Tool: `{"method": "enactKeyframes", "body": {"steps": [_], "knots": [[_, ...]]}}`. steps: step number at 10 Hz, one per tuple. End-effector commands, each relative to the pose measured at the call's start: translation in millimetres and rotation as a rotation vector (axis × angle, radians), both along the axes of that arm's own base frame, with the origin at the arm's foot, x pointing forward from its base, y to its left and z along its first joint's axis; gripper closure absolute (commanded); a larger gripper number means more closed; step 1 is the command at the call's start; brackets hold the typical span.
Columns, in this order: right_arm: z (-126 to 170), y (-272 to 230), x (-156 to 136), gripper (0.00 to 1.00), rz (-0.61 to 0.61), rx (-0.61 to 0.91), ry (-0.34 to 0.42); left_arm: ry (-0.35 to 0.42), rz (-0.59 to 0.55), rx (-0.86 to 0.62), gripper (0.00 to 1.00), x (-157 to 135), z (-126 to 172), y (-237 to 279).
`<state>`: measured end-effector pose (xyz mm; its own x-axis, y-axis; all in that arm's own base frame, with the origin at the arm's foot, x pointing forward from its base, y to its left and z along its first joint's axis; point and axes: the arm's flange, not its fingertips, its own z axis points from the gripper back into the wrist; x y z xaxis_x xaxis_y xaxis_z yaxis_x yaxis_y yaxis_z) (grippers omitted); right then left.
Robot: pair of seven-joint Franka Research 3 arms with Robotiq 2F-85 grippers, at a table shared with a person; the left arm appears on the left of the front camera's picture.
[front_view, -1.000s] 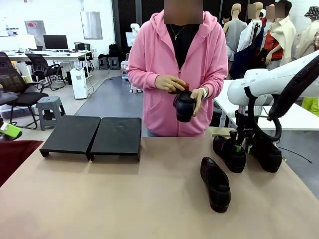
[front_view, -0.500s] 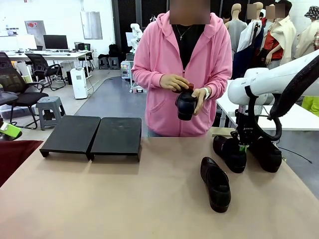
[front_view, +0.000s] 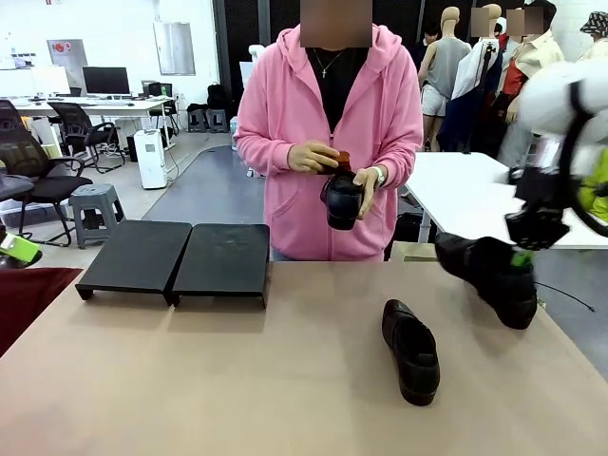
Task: Organize the shoes by placing them on the stand.
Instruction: Pick up one Shoe and place it in the middle of the table.
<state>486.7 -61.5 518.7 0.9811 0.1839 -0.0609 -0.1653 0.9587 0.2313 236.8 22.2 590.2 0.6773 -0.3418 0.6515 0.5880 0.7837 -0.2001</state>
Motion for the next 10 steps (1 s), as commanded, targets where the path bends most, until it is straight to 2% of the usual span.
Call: {"method": "enactKeyframes", "body": {"steps": [1, 2, 3, 4, 5, 6, 7, 9, 10], "knots": [[2.4, -12.4, -66.8, 1.0, 0.009, 0.067, -0.104, -0.004, -0.017, -0.005, 0.0, -0.9, -0.1, 1.5], [-2.4, -17.0, -81.6, 1.0, -0.061, 0.09, -0.139, -0.004, -0.017, -0.005, 0.0, -0.9, -0.1, 1.5], [-9.9, -20.2, -76.5, 1.0, -0.213, 0.05, -0.192, -0.004, -0.017, -0.005, 0.0, -0.9, -0.1, 1.5], [15.1, -22.1, -74.0, 1.0, -0.026, 0.045, -0.069, -0.004, -0.017, -0.005, 0.0, -0.9, -0.1, 1.5], [15.1, -22.1, -74.0, 1.0, -0.026, 0.045, -0.069, -0.004, -0.017, -0.005, 0.0, -0.9, -0.1, 1.5], [2.8, -29.5, -91.3, 1.0, -0.094, 0.052, -0.108, -0.004, -0.017, -0.005, 0.0, -0.9, -0.1, 1.5], [-0.9, 7.0, -79.3, 1.0, 0.01, 0.028, -0.133, -0.004, -0.017, -0.005, 0.0, -0.9, -0.1, 1.5], [19.1, 81.6, -74.5, 1.0, 0.0, 0.056, -0.142, -0.004, -0.017, -0.005, 0.0, -0.9, -0.1, 1.5], [21.8, 97.7, -76.2, 1.0, -0.037, -0.058, -0.108, -0.004, -0.017, -0.005, 0.0, -0.9, -0.1, 1.5]]}}
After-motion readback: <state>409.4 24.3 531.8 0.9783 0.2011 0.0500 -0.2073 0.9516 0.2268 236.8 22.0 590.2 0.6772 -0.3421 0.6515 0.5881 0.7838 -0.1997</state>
